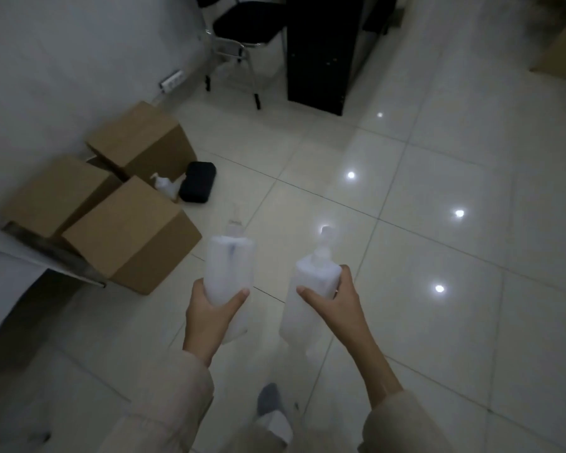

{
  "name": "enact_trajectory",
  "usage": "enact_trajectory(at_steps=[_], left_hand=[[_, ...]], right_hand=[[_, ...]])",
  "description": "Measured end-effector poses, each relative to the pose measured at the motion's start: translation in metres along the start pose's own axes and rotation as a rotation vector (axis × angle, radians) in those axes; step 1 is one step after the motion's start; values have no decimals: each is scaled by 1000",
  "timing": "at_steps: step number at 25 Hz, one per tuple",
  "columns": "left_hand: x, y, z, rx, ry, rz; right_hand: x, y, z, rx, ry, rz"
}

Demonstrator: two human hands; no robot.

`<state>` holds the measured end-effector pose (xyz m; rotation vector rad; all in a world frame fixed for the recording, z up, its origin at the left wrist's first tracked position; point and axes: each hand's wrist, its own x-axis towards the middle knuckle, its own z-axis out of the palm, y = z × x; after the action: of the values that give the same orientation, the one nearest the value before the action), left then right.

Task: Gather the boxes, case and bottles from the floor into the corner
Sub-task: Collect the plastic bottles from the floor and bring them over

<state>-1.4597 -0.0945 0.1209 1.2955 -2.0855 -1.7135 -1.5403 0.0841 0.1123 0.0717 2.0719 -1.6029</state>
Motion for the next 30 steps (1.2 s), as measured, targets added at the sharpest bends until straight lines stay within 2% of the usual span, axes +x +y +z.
enact_trajectory(at_steps=[8,13,22,30], left_hand=[[102,34,-65,-158,183,-103],[189,68,-63,-279,287,-89],[342,152,-50,-414,508,-154],[488,197,-80,-504,522,-140]], right_hand=[[117,-102,93,-71,-172,-138],[219,-171,125,-64,-292,-256],[383,-279,191,-342,-539,-318],[512,-363,281,-351,-634,-330]])
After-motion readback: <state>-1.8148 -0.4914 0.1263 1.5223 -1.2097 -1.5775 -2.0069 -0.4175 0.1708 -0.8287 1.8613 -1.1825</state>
